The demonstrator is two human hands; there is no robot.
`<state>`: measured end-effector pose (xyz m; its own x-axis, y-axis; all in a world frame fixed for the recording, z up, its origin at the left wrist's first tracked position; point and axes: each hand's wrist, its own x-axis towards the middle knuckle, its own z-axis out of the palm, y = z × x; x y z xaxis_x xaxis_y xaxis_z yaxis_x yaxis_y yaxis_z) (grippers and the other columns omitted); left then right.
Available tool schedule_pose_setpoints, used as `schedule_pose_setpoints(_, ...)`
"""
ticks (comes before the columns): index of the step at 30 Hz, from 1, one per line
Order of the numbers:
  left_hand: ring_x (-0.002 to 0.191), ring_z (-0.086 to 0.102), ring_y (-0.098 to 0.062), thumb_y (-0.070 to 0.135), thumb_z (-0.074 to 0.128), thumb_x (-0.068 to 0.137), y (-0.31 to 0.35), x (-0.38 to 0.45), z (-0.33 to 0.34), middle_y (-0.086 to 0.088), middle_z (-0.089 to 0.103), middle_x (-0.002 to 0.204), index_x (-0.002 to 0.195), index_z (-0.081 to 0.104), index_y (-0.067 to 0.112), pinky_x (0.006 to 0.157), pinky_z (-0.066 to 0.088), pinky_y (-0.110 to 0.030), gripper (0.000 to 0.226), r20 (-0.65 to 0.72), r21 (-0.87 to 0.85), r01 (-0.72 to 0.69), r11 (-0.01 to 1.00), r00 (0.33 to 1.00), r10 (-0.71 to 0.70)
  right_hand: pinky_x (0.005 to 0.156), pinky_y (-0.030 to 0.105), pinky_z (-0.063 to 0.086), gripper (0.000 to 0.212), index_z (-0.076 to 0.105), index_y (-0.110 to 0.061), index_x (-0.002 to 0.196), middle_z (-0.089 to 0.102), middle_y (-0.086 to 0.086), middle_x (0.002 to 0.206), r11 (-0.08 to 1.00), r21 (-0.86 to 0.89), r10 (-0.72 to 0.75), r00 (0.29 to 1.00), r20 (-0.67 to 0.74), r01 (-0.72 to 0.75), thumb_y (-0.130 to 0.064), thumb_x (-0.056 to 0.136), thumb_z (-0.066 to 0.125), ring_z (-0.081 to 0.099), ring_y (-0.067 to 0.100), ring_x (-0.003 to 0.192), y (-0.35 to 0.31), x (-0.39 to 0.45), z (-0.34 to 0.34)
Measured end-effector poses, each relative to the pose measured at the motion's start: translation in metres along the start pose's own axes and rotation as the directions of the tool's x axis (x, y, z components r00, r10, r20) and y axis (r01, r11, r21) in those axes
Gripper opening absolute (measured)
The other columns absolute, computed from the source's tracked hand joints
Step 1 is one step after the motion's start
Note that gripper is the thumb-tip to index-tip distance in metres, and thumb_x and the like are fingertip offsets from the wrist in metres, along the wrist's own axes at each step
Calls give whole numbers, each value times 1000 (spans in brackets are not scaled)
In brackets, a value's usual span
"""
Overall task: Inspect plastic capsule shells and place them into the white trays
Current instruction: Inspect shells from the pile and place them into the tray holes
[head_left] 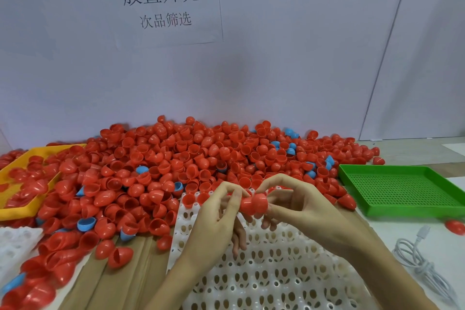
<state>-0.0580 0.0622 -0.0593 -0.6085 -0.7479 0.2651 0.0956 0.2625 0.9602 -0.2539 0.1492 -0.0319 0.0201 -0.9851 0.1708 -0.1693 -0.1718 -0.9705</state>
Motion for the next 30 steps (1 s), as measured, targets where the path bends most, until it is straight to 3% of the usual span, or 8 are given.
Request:
schedule_pose_setpoints(4,46,63,-35,52,44,107,-3,-1,-2,-25,70,74,100,67,28,36,47,-28,34,122,-20,72,997,990,-69,73,32,59,17,77,-19,114,76,12,89,992,-123,8,1000,2,-8,-29,101,71,71,23,73,1,0,6)
schedule_pose_setpoints(8,49,66,-44,69,38,103,-4,-3,0,-14,73,76,100,68,33,39,50,-34,47,86,19,73,997,993,-75,69,29,60,24,79,-16,91,76,10,79,984,-171,34,998,-46,-41,-35,102,69,72,21,68,2,0,9)
schedule_pose_setpoints(11,49,69,-23,74,60,92,-5,-6,1,10,71,106,124,46,48,47,57,-37,44,103,230,-118,966,990,97,61,27,59,30,76,-17,78,76,12,73,978,-172,101,991,-87,-115,-33,102,69,74,23,63,3,0,8)
schedule_pose_setpoints(14,66,74,-18,48,75,94,-6,-7,5,13,67,109,128,47,48,58,61,-29,44,158,289,-262,921,962,224,55,26,54,38,71,-18,68,71,11,66,976,-77,194,973,-127,-204,-31,103,66,67,21,58,5,1,10)
schedule_pose_setpoints(18,72,78,-24,38,72,97,-3,-1,1,2,74,98,106,65,34,66,64,-32,12,-30,84,-84,993,996,87,57,29,57,20,70,-20,99,74,9,72,973,-145,146,963,-225,-181,-35,106,59,69,23,59,9,6,18)
schedule_pose_setpoints(21,71,79,-30,37,71,97,-5,3,-6,-1,76,94,102,69,22,70,66,-36,16,-113,-4,4,1000,994,-4,60,33,61,25,51,-28,121,73,1,87,971,-236,-30,947,-319,-49,-32,101,67,75,24,69,11,8,20)
schedule_pose_setpoints(27,77,79,-30,39,75,94,-9,2,-3,-3,76,98,107,63,14,71,66,-37,30,-69,-67,-9,998,998,4,62,29,62,12,69,-27,105,73,-12,94,874,-485,-143,971,-192,33,-20,97,75,76,14,78,7,20,19)
schedule_pose_setpoints(30,62,77,-30,52,65,97,-7,-3,2,-7,76,83,102,51,17,61,64,-43,38,-133,-2,31,1000,991,-31,66,27,62,12,73,-27,97,75,-12,83,792,-611,-177,965,-194,22,-16,95,77,74,7,74,6,30,18)
